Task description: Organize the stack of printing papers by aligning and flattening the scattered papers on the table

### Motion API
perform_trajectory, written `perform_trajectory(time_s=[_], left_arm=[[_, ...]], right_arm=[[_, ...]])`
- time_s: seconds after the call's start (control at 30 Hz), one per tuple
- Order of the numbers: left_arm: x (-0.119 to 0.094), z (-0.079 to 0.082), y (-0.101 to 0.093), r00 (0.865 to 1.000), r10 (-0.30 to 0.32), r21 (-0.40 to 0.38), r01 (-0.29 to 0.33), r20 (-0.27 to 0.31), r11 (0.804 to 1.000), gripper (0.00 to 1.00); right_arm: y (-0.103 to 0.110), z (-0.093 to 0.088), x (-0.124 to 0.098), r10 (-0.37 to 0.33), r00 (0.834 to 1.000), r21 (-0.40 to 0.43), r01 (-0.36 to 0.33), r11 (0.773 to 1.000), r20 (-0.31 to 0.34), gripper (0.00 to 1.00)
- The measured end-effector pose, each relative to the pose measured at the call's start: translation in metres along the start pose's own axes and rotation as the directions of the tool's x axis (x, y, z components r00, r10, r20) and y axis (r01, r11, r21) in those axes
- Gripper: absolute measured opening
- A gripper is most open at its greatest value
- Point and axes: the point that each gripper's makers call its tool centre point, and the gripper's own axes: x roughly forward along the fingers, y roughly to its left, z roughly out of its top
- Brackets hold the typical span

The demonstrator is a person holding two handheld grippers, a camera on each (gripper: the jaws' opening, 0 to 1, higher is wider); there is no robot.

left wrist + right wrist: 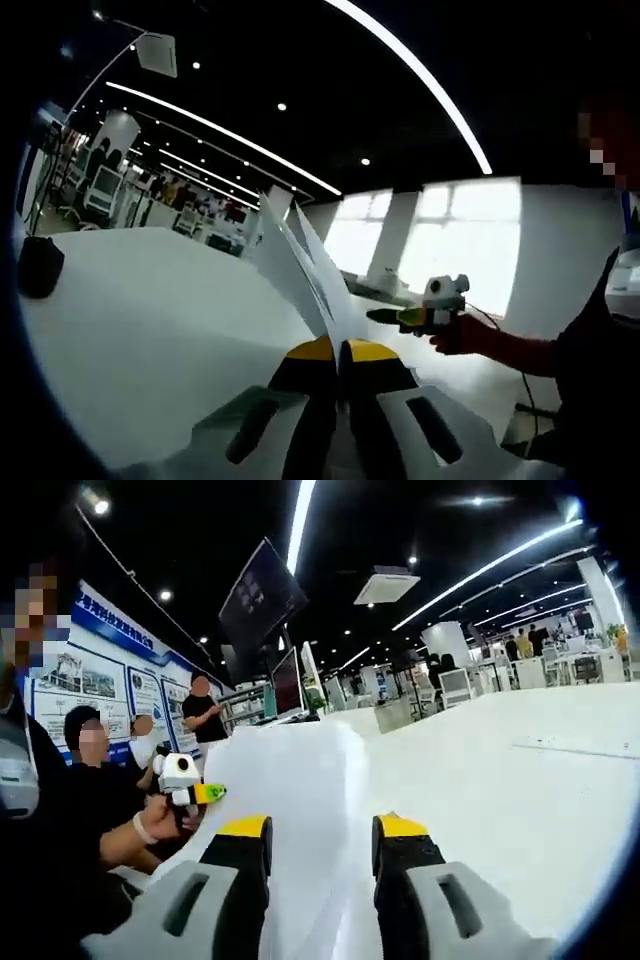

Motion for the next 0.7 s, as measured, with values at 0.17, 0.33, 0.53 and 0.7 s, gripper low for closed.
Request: perform_trajectory(time_s=[0.17, 0.33, 0.53, 0.7], left_arm=[[0.002, 0.000, -0.003, 1.000, -0.008, -0.010, 0.008, -0.006, 1.000, 0.05], [0.005, 0.001, -0.016, 1.000, -0.028, -0.015, 0.028, -0.007, 0.999, 0.05], [0.014, 0.006, -0.035, 0.996, -0.085, 0.001, 0.085, -0.028, 0.996, 0.05], [0.024, 0.012, -0.049, 0.991, -0.125, 0.020, 0.126, -0.041, 0.992, 0.05]], right_arm=[[0.002, -0.002, -0.003, 0.012, 1.000, -0.001, -0.012, 1.000, -0.007, 0.36], [0.008, -0.003, -0.010, 0.046, 0.999, 0.004, -0.046, 0.999, -0.006, 0.36], [0.015, -0.009, -0.016, 0.092, 0.996, 0.018, -0.092, 0.996, -0.005, 0.37], [0.015, -0.006, -0.021, 0.103, 0.995, 0.035, -0.103, 0.994, 0.005, 0.37]])
